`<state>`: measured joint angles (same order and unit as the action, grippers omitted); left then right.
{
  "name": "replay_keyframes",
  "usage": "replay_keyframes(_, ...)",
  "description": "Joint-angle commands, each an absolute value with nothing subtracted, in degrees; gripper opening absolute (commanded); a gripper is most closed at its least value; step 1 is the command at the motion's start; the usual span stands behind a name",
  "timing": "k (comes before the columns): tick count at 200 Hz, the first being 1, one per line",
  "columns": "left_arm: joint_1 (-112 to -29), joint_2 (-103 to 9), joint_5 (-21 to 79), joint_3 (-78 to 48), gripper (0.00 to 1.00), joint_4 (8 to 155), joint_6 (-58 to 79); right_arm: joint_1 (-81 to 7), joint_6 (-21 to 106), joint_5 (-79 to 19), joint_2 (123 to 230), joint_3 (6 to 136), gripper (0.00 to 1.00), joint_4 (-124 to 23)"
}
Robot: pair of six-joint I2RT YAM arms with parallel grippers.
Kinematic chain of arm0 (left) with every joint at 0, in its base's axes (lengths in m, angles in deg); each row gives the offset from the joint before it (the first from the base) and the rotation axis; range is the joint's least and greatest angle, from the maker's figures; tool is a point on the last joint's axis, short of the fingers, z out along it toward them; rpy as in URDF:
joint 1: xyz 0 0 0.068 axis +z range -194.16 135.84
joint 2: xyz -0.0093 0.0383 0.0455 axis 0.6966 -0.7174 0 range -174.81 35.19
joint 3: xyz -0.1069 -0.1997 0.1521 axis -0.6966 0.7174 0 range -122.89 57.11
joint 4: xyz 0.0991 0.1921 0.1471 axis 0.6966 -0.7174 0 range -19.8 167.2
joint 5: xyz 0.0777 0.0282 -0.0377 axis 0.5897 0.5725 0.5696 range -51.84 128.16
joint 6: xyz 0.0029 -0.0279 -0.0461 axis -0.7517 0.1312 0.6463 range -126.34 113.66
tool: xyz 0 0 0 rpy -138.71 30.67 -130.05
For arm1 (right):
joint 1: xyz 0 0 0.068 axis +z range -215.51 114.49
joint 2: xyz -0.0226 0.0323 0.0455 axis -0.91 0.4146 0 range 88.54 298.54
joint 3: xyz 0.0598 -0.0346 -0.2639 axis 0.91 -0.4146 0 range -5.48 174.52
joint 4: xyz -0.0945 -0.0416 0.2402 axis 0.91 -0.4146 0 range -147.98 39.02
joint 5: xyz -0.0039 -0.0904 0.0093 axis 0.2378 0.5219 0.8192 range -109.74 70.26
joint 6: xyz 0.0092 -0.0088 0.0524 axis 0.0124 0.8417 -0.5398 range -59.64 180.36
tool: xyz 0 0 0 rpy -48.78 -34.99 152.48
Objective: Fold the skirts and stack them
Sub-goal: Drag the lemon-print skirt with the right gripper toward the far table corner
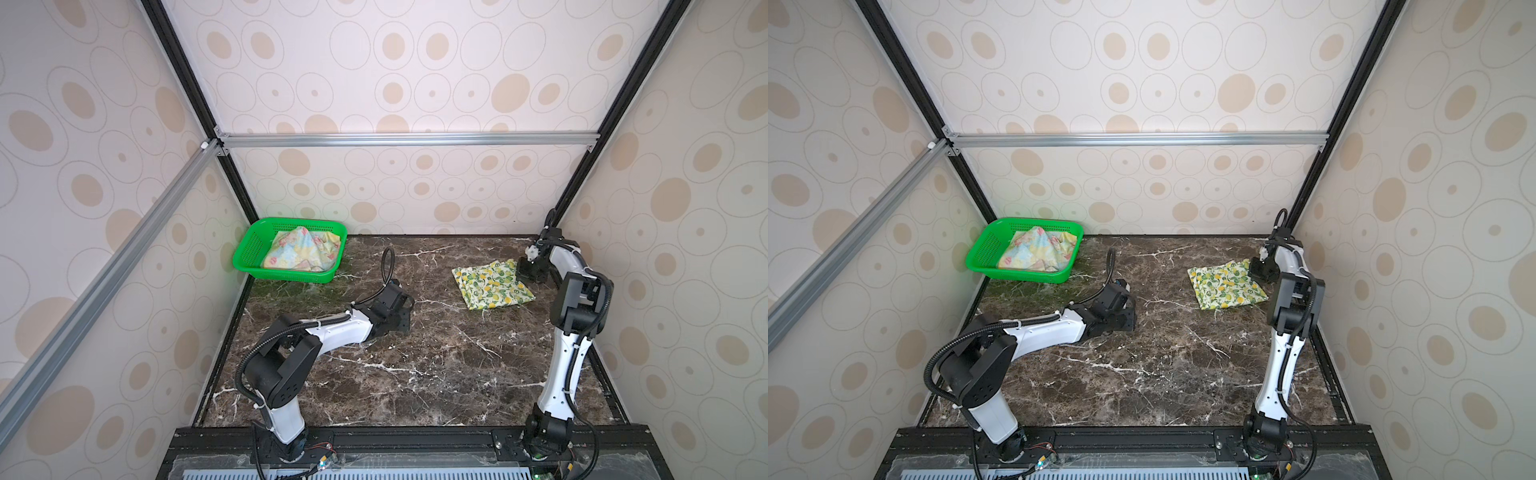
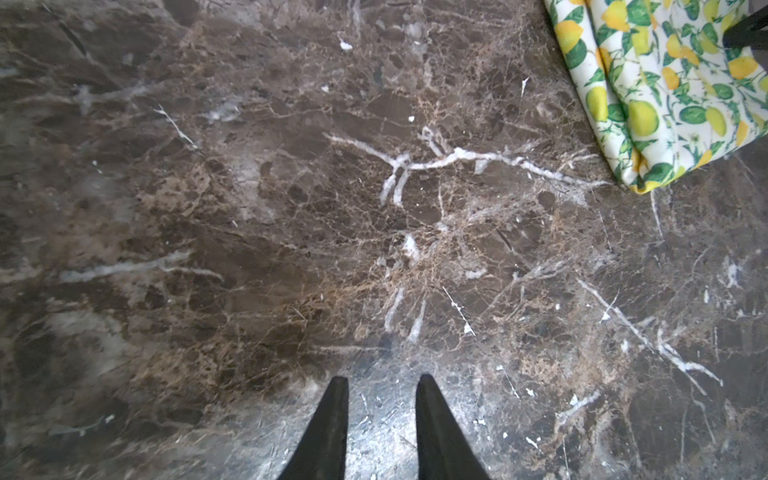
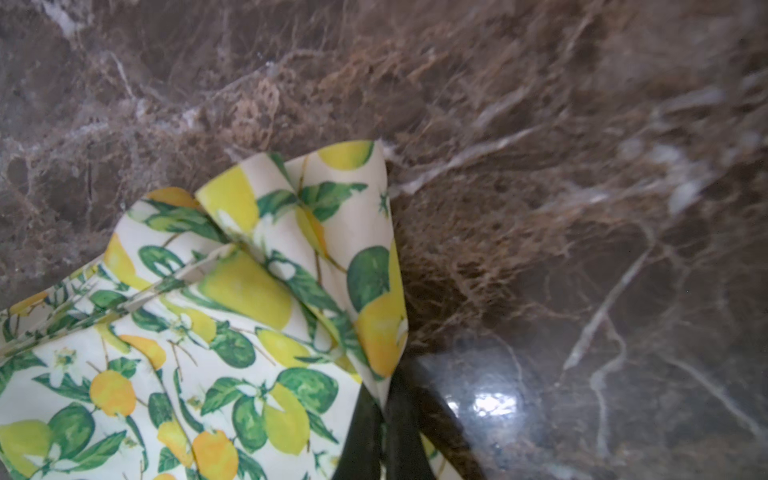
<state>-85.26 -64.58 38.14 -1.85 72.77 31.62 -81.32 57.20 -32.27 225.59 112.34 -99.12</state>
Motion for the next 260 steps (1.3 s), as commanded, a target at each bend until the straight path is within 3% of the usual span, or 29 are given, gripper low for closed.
replay_keyframes(1, -84.6, -65.5, 39.5, -4.5, 0.29, 71.3, 32.6, -82.9, 56.8, -30.9, 226.6, 115.0, 0.00, -101.1)
replay_keyframes(96, -84.4, -67.0, 40.5, -6.2, 0.28, 69.8, 33.5, -84.9, 52.7, -31.0, 232.0, 123.5, 0.00, -101.0)
replay_keyframes(216, -84.5, -67.0, 41.2, -6.3, 0.27, 69.4, 33.4, -85.2, 52.5, -28.6, 227.5, 114.6, 0.00, -98.2)
replay_keyframes(242, -84.5, -65.8, 41.5, -5.3, 0.27, 70.0, 33.5, -85.3, 52.1, -30.0, 227.0, 117.0, 0.10, -100.6)
replay_keyframes(260, -84.5, -64.5, 42.1, -4.1, 0.27, 70.8, 33.8, -85.3, 50.8, -30.1, 224.1, 113.6, 0.34, -98.6)
